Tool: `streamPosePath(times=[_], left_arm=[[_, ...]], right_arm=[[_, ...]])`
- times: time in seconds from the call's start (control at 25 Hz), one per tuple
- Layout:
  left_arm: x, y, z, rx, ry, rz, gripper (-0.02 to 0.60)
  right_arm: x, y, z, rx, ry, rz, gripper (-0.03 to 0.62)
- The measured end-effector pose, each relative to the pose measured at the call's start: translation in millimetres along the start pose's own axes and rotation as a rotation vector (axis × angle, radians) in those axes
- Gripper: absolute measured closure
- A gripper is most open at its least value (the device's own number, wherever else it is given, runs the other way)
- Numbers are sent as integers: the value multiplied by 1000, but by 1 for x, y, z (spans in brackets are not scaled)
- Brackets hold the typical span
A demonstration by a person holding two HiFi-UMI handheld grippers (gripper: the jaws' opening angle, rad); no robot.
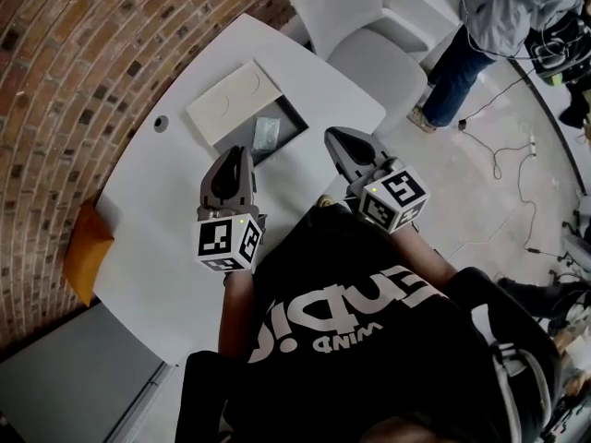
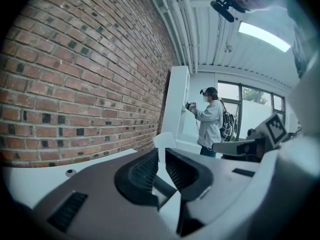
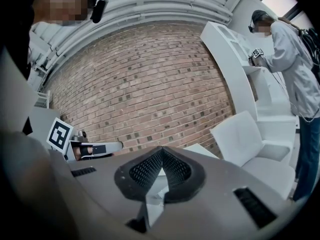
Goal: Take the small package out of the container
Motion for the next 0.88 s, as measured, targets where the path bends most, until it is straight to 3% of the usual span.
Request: streamPosePath(times=[0.28,0.44,0.88], left_arm=[[6,2,0,3,-7,8,469],[12,3,5,-4,-29,15,337],[25,8,6,-6,-15,45,330]], right_arm=[[10,-1,-1,0,-33,7,594],[12,-1,-4,-4,-36,8,594],[8,0,-12,-9,-34,6,594]])
Point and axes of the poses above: the fingertips, and each gripper's own axes: x forward along the fingers, z to its left, y out of its underside, the point moved 5 cm from there along -x, backward along the fingers, and after that the axes turned 2 degrees about z, right-handed, at the moved point
